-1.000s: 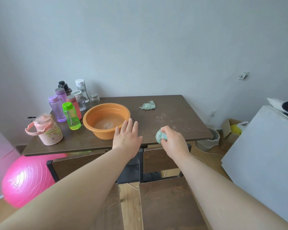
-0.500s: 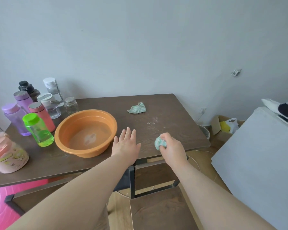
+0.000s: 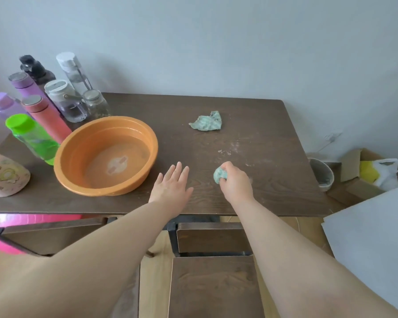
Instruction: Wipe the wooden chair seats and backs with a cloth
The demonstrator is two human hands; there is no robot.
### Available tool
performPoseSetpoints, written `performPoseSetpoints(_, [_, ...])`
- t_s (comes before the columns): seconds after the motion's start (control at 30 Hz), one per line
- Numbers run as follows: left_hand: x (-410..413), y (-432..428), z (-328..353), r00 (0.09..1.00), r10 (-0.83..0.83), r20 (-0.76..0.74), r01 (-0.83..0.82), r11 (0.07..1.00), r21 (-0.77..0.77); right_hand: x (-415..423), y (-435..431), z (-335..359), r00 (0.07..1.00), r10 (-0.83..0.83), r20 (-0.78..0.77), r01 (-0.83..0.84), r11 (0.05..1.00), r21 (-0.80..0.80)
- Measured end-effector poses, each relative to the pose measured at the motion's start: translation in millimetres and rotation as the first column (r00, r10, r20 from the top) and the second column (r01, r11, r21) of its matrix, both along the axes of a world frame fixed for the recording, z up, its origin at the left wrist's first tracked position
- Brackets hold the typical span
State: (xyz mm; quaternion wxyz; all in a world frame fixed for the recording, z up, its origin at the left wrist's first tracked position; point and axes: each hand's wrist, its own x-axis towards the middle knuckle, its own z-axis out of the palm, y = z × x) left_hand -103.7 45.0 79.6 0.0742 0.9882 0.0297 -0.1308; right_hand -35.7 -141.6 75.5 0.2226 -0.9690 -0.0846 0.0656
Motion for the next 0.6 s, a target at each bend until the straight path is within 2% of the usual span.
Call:
performPoseSetpoints(0.13, [8.4,-9.2,-25.8,0.996,0.071,-0.050,-0.070,0.998,0.006,21.4,-3.7,-39.2,0.997,0.028,-0.069,-0.028,1.000,-0.006])
performPoseSetpoints(0.3, [4.1,-22.8,-41.6,0.992,0.107,-0.074,-0.108,0.994,-0.007,28.6,-4.0,-71.0,0.994,0.067,-0.082,-0.067,0.998,-0.002])
performPoseSetpoints(0.47, [0.7,-30.9,-35.8,0.990,0.125,-0.070,-0.125,0.992,0.013,28.8,-8.2,-72.1,0.991,0.115,-0.072,-0.115,0.993,0.015])
performPoseSetpoints(0.6, [4.5,-36.4,-17.0,0.989,0.147,0.017,-0.147,0.989,0.023,24.2,-15.4,-53.6,0.986,0.169,-0.012,-0.169,0.986,-0.002])
